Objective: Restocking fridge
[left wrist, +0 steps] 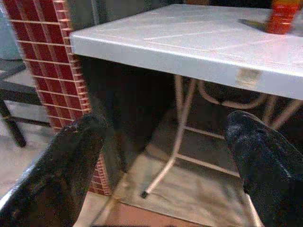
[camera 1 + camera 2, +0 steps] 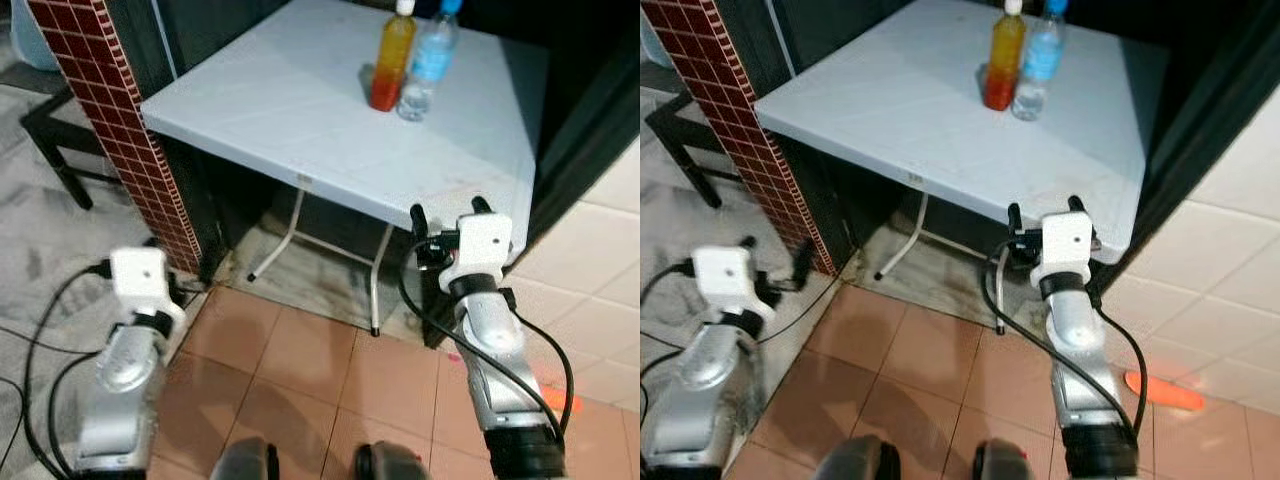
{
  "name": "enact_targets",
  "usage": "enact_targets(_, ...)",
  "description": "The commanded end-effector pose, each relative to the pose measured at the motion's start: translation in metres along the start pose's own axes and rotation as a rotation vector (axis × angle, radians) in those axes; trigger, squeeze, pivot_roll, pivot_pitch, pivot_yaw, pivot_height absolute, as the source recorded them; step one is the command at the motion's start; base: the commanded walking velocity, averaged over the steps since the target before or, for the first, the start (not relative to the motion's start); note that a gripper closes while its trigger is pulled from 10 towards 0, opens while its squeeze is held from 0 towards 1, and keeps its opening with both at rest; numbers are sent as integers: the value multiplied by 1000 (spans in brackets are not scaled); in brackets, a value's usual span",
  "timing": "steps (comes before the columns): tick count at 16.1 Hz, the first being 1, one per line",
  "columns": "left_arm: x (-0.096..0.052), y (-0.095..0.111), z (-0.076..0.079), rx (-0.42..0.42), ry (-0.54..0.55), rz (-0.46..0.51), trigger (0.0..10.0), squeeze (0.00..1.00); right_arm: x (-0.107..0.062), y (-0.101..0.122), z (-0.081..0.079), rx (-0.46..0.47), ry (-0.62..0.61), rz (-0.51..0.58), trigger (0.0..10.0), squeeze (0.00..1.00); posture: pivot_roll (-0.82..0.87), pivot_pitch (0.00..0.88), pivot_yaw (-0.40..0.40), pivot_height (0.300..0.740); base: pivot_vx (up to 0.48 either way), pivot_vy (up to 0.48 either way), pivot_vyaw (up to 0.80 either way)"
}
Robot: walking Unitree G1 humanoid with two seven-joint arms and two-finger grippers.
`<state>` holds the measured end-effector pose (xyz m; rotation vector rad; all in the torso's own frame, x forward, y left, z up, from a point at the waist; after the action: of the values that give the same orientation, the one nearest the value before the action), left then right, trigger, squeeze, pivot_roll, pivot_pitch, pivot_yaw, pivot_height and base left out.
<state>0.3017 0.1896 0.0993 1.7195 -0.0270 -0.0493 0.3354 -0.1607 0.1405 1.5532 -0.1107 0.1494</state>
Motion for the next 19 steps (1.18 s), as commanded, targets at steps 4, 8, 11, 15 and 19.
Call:
enact_targets(4, -6, 5, 8, -24, -91, 19, 10000, 0, -3, 3, 17, -7, -71, 8, 10000, 0, 0, 119, 33, 740, 62, 0, -472)
enact_targets(8, 0, 16, 10, -51, -83, 58, 10000, 0, 7, 13, 7, 0, -33, 40, 10000, 0, -2, 117, 24, 740, 368, 63, -245)
enact_targets(11, 6, 20, 14, -57, -100, 74, 10000, 0, 9, 21, 7, -16, -25, 64, 10000, 0, -14, 113, 33, 740, 405, 255, 0)
enact_targets(15, 10, 24, 22, -60, -128, 83, 10000, 0, 10, 23, 9, -20, -42, 71, 10000, 0, -22, 120, 42, 740, 417, 63, -103)
enact_targets(19, 13, 25, 26, -60, -140, 88, 10000, 0, 11, 22, 10, -31, -42, 72, 10000, 0, -23, 125, 43, 740, 306, 64, -262)
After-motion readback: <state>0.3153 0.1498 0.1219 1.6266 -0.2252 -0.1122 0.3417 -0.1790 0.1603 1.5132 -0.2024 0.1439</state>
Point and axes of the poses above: a point about 5 cm out from each wrist's last joint towards the gripper, its own x axis pointing out of the wrist towards the gripper, its own y axis along the axis of the wrist's last joint, z = x × y, the point moved 5 cm from there along x, pointing out of the wrist towards the gripper, and after that the axes turned 8 degrees about x, right-handed, at the moved point
